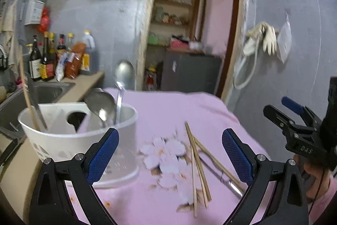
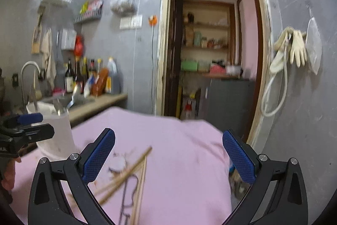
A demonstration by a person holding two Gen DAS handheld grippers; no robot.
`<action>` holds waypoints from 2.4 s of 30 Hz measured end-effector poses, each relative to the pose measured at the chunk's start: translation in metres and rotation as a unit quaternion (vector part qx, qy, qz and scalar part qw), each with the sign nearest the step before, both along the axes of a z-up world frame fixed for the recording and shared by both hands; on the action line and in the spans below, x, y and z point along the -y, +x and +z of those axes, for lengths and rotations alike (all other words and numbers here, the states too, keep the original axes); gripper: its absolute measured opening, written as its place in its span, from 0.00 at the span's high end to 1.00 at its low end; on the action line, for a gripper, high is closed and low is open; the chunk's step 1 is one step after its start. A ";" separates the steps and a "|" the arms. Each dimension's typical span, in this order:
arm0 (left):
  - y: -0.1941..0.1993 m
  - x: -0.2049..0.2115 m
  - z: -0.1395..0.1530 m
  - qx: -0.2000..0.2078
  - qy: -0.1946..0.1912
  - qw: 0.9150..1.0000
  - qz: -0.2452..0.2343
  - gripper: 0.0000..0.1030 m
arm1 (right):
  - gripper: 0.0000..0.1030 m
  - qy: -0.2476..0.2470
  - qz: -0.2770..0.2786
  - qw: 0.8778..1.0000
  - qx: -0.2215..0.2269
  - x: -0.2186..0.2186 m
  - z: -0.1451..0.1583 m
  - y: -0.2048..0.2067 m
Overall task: Organize utensils
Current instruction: 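Move both tools back down to the remaining chopsticks, then grasp a wooden chopstick with the left tool while the right tool grasps another chopstick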
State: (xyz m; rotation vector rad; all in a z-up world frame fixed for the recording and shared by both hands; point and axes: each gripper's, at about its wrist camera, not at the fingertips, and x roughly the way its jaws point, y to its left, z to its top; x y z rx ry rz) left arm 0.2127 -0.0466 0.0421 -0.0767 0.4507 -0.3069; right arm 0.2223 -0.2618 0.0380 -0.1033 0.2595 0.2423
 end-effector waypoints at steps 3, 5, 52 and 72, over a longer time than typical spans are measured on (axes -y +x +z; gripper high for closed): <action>0.005 0.012 -0.015 -0.029 0.023 0.999 -0.004 0.07 | 0.03 -0.007 0.004 0.999 -0.037 0.005 -0.012 0.007; 0.010 0.019 -0.023 -0.049 0.031 0.998 -0.012 0.07 | 0.12 -0.012 0.005 0.998 -0.064 0.008 -0.020 0.013; 0.120 0.074 -0.097 -0.275 0.109 0.951 -0.090 0.97 | 0.85 -0.057 0.095 0.947 -0.303 -0.035 -0.093 0.095; 0.121 0.061 -0.085 -0.289 0.046 0.954 -0.071 0.98 | 0.97 -0.020 0.076 0.927 -0.367 -0.036 -0.093 0.135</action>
